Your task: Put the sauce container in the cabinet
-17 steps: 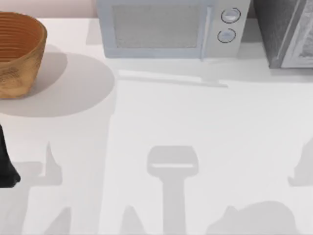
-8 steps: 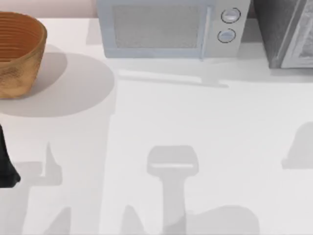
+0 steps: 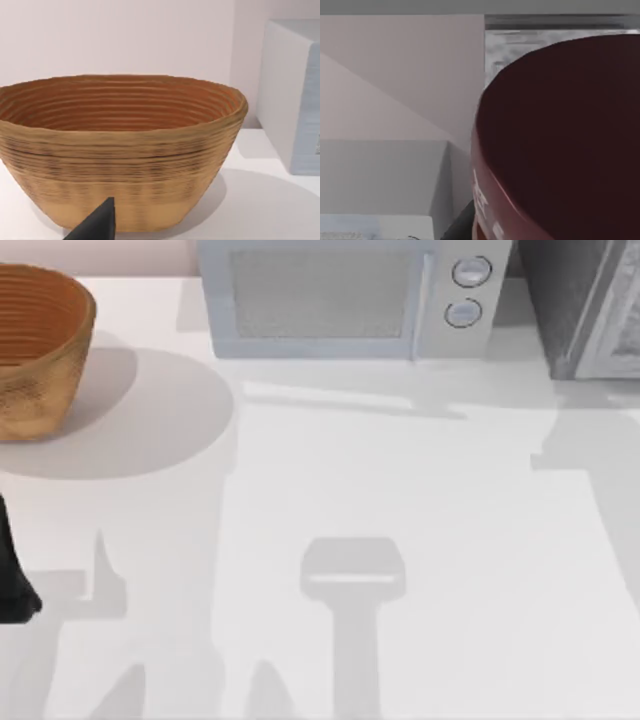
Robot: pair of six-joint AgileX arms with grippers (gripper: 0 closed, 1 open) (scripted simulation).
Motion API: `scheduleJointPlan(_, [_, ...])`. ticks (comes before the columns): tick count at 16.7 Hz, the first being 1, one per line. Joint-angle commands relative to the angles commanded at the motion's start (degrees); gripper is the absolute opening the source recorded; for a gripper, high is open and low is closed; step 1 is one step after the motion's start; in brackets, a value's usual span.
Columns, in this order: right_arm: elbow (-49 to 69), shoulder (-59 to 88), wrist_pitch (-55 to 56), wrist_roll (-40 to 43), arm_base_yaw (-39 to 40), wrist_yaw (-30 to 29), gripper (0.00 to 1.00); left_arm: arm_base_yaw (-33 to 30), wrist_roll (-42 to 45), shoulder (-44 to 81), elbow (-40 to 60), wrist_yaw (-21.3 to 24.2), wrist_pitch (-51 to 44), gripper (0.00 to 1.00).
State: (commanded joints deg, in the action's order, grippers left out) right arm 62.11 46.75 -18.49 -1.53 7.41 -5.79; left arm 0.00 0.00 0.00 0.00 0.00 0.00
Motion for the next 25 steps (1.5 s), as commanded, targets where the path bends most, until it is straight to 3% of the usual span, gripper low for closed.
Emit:
scheduleJointPlan(5, [26.7, 18.0, -7.0, 0.6, 2.3, -3.0, 0.0, 0.0, 0.0, 0.0, 0.0, 0.0, 0.0, 1.0])
scheduleJointPlan(9, [40.1, 27.4, -10.3, 0.7, 3.2, -5.0, 0.0, 0.0, 0.0, 0.0, 0.0, 0.0, 0.0, 1.0])
scheduleJointPlan(19, [45.2, 31.4, -11.1, 0.4, 2.8, -5.8, 0.0, 0.0, 0.0, 0.0, 0.0, 0.0, 0.0, 1.0])
scheduleJointPlan(25, [59.0, 47.2, -9.1, 0.5, 0.9, -3.5, 0.0, 0.0, 0.0, 0.0, 0.0, 0.0, 0.0, 1.0])
